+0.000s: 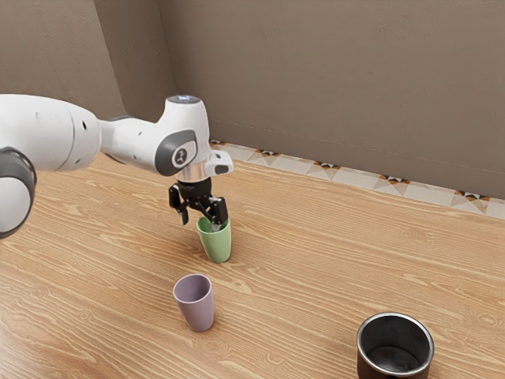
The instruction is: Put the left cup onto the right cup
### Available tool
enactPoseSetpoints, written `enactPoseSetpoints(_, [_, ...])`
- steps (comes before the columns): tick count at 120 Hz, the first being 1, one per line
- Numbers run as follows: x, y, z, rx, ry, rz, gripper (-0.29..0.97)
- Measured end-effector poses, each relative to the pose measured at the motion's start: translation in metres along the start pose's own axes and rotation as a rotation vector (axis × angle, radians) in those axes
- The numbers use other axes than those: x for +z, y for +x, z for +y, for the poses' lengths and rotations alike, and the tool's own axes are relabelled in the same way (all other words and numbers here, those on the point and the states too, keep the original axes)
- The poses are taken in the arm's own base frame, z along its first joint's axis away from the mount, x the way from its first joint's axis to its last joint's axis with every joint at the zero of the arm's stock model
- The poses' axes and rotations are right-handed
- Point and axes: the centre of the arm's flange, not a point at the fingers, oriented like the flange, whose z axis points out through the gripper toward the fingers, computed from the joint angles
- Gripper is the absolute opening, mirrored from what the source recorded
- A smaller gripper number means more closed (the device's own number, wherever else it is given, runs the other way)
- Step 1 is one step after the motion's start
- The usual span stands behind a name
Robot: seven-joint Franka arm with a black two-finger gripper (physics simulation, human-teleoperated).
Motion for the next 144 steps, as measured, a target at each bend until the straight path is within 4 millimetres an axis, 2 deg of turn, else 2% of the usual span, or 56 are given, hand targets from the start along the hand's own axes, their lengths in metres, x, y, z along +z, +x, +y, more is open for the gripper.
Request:
enactPoseSetpoints(4, [0.000, 0.001, 0.000, 0.000, 0.000, 0.005, 0.65])
enactPoseSetpoints(24, [-0.011, 0.007, -0.001, 0.025, 0.038, 0.043, 0.23])
enactPoseSetpoints(38, [-0.013, 0.008, 0.000, 0.034, 0.049, 0.050, 0.06])
enactPoseSetpoints(55, [-0.012, 0.008, 0.004, 0.035, 0.046, 0.053, -0.03])
enactPoseSetpoints(70, [-0.013, 0.008, 0.014, 0.039, 0.037, 0.056, -0.06])
enactPoseSetpoints(93, [-0.018, 0.007, 0.018, 0.029, 0.032, 0.065, -0.09])
enactPoseSetpoints(111, [-0.045, 0.002, 0.021, 0.019, 0.035, 0.091, -0.10])
enactPoseSetpoints(123, [-0.079, -0.010, 0.025, 0.002, 0.029, 0.110, -0.10])
enactPoseSetpoints(133, [-0.110, -0.032, 0.031, -0.020, 0.015, 0.116, -0.10])
enactPoseSetpoints(144, [-0.133, -0.064, 0.036, -0.044, 0.010, 0.111, -0.11])
